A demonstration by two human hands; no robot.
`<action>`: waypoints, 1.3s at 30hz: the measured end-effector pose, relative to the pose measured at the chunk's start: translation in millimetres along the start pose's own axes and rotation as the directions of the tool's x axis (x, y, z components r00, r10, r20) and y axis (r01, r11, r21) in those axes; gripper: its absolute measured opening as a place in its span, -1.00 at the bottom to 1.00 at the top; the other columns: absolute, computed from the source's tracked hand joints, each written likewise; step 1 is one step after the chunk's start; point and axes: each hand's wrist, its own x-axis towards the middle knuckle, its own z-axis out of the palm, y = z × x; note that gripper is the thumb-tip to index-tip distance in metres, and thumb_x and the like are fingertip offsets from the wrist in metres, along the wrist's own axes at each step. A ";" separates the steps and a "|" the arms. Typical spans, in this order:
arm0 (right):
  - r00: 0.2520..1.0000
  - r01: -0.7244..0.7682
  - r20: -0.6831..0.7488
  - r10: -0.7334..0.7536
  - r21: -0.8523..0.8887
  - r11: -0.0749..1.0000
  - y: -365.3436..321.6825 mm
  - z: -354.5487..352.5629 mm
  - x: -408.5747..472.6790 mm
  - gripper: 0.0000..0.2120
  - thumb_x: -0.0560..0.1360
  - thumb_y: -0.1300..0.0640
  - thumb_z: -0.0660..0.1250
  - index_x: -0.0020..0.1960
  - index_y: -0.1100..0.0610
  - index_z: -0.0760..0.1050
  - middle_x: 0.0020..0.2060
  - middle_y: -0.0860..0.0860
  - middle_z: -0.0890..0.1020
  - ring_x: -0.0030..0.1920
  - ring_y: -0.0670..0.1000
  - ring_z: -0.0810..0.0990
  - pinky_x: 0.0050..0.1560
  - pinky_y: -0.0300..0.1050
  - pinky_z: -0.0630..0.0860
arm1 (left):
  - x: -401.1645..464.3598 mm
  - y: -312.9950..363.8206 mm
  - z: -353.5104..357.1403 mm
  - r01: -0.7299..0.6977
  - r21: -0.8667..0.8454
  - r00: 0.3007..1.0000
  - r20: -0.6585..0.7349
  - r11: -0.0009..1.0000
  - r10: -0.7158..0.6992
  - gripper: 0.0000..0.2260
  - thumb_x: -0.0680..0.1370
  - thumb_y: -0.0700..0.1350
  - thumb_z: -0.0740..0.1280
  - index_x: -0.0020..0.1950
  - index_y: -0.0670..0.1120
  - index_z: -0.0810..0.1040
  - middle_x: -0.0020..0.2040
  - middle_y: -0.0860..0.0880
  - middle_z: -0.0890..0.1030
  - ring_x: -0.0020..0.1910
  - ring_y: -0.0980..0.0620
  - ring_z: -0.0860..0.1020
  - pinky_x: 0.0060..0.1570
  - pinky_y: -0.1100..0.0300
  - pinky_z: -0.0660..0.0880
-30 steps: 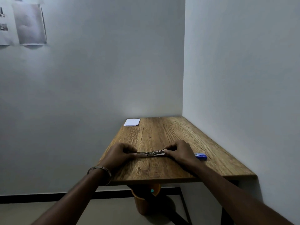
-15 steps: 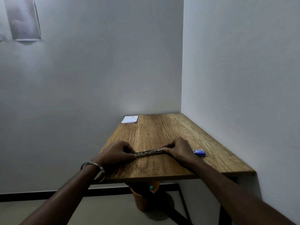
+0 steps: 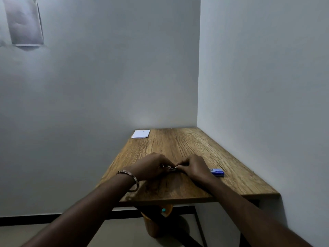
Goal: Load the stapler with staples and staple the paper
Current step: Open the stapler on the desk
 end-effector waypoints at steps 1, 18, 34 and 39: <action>1.000 -0.005 0.001 0.005 0.003 1.000 0.5 0.3 1.2 -0.86 0.52 0.17 0.43 0.05 0.10 0.70 0.01 -0.02 0.72 0.03 -0.11 0.64 0.14 -0.13 0.58 | 0.2 -0.2 -0.2 -0.004 0.004 1.000 -0.002 1.000 0.004 -0.71 0.60 -0.11 0.30 0.30 0.09 0.55 0.16 0.03 0.61 0.04 0.15 0.53 -0.10 0.38 0.42; 1.000 -0.018 0.000 0.018 0.017 1.000 2.4 3.1 6.0 -0.89 0.51 0.15 0.43 0.00 0.05 0.72 -0.06 -0.07 0.73 -0.04 -0.17 0.63 0.02 -0.23 0.56 | 9.3 0.8 -6.7 -0.100 0.089 0.995 -0.016 0.991 0.101 -0.93 0.59 -0.05 0.28 -0.07 0.10 0.45 -0.12 0.07 0.54 -0.19 0.10 0.49 -0.24 0.26 0.40; 1.000 0.012 -0.024 -0.014 -0.052 0.999 -2.0 1.3 1.7 -0.85 0.50 0.15 0.45 0.06 0.09 0.70 0.01 -0.02 0.73 0.02 -0.10 0.65 0.14 -0.13 0.58 | -5.4 -11.7 3.4 -0.015 -0.103 0.953 -0.303 0.995 -0.017 -0.92 0.50 -0.10 0.44 -0.03 0.01 0.69 -0.11 0.12 0.68 -0.20 0.31 0.56 -0.19 0.51 0.44; 1.000 0.010 -0.025 -0.012 -0.062 0.998 -1.8 1.4 1.9 -0.84 0.50 0.15 0.45 0.06 0.10 0.70 0.02 -0.02 0.72 0.04 -0.09 0.65 0.14 -0.15 0.57 | -6.3 -13.2 9.4 -0.012 -0.160 0.939 -0.342 0.987 -0.044 -0.93 0.50 -0.12 0.45 -0.04 0.00 0.69 -0.11 0.12 0.67 -0.15 0.23 0.59 -0.14 0.42 0.51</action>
